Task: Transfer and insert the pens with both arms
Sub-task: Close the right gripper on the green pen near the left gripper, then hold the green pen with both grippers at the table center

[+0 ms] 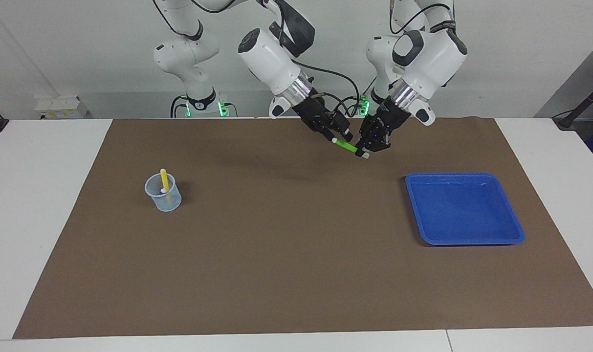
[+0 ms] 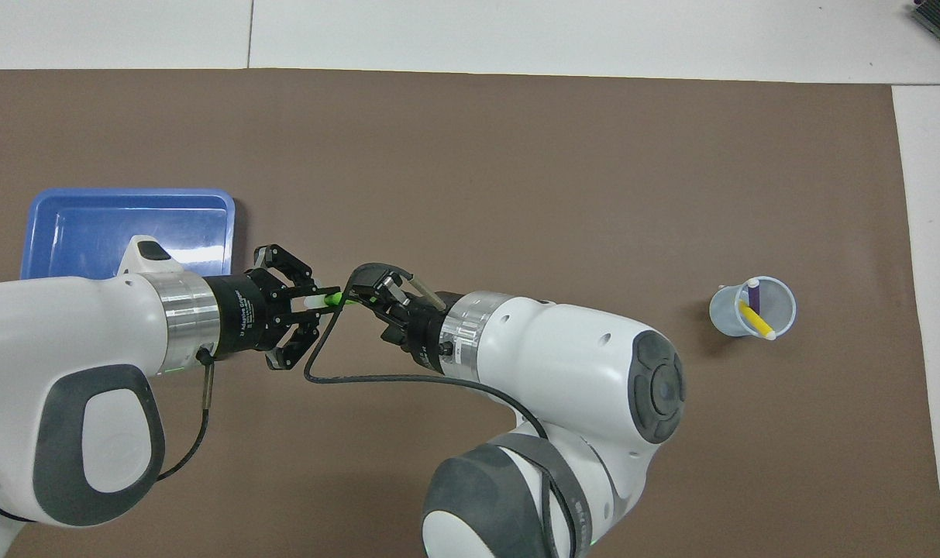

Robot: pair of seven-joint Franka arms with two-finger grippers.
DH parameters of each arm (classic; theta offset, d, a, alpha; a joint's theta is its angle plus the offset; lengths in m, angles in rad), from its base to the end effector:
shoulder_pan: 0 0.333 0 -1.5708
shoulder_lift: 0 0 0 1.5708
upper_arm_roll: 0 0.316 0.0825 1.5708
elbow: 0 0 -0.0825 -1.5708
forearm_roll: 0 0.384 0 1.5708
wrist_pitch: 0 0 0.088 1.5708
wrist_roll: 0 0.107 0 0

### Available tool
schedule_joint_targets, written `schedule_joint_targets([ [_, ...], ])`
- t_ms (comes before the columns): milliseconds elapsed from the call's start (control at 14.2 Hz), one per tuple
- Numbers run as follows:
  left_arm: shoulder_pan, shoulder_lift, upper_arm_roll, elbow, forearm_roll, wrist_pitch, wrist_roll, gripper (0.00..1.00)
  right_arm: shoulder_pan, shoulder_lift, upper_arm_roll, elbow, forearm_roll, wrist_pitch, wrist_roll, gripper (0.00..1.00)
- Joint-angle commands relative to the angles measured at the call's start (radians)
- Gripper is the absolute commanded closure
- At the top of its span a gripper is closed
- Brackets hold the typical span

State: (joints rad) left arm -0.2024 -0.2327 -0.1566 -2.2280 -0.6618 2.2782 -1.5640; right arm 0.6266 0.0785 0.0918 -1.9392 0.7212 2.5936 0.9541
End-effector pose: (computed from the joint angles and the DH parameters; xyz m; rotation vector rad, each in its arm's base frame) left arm 0.4693 -0.1962 0.5010 1.8342 1.8346 -0.3604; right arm 0.4753 0.3967 0.5039 -2.2070 0.8739 0.0487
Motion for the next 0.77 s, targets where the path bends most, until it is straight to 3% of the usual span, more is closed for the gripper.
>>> schedule_joint_targets([
  [0, -0.017, -0.036, 0.012, -0.035, -0.019, 0.011, -0.01, 1.0, -0.011, 0.013, 0.005, 0.014, 0.006, 0.003, -0.015, 0.58],
  [211, -0.017, -0.036, 0.012, -0.035, -0.019, 0.011, -0.01, 1.0, -0.018, 0.013, 0.005, 0.014, 0.007, 0.003, -0.014, 0.83],
  [352, -0.017, -0.036, 0.012, -0.035, -0.019, 0.007, -0.01, 1.0, -0.027, 0.013, 0.005, 0.014, 0.009, 0.003, -0.015, 0.93],
  [704, -0.017, -0.042, 0.012, -0.035, -0.019, 0.004, -0.01, 1.0, -0.036, 0.015, 0.005, 0.014, 0.014, 0.002, -0.015, 0.94],
])
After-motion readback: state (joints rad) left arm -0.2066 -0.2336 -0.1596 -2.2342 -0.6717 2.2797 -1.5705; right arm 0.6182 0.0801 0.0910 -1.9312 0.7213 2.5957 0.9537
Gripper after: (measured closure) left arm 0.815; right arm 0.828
